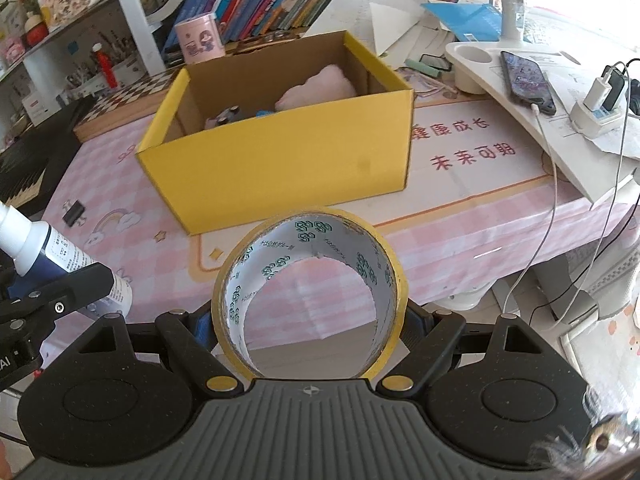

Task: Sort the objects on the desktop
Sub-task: 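Release the tape roll into the yellow box while the left tool drops the spray bottle in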

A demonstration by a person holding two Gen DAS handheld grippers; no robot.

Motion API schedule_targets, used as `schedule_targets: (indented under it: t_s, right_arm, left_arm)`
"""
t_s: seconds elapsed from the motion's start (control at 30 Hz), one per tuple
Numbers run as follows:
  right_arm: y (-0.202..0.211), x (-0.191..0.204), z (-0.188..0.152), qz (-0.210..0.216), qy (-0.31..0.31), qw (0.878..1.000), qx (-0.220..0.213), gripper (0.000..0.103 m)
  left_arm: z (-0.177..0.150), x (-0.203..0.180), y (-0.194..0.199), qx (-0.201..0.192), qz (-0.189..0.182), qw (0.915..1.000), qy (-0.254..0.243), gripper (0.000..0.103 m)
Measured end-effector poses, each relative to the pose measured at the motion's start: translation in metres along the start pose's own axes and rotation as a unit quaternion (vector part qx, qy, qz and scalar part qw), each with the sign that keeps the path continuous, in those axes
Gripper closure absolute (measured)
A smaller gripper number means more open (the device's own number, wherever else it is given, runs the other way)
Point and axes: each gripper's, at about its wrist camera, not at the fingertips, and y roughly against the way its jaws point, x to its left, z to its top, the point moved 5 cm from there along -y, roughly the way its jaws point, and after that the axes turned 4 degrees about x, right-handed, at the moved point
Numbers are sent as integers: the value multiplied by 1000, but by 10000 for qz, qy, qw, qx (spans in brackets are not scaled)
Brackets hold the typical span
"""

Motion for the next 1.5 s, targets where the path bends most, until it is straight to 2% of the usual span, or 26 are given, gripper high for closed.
schedule_targets:
  t_s: [0.3,0.57,0.73,0.9,1.03,1.13,1.33,1.5]
  right_arm:
    - [2,-30,27,29,-19,9995,-303,21]
    - [7,-58,64,42,34,9967,-805,21]
    - [12,-69,90,123,189,9932,-1140,21]
    - [12,-74,118,248,326,9892,-1410,21]
    - [6,-75,136,340,475,9872,-1485,21]
    - [2,-72,147,429,641,9850,-1541,21]
    - [-12,-68,166,560,897,9815,-1594,21]
    - [-27,-62,177,704,1052,9803,-1514,21]
  left_arm:
    - [29,-29,-21,-153,-31,9998,-158,72]
    - [71,-49,-36,-564,-14,9982,-222,72]
    - [97,-46,-50,-799,230,9964,-178,72]
    - [117,-37,-83,-811,607,9948,-89,72]
    - [126,-30,-115,-631,920,9936,-200,72]
    - [123,-24,-136,-341,1061,9936,-206,72]
    - [109,-16,-166,194,1156,9931,-25,72]
    - [104,-12,-179,423,1195,9919,98,72]
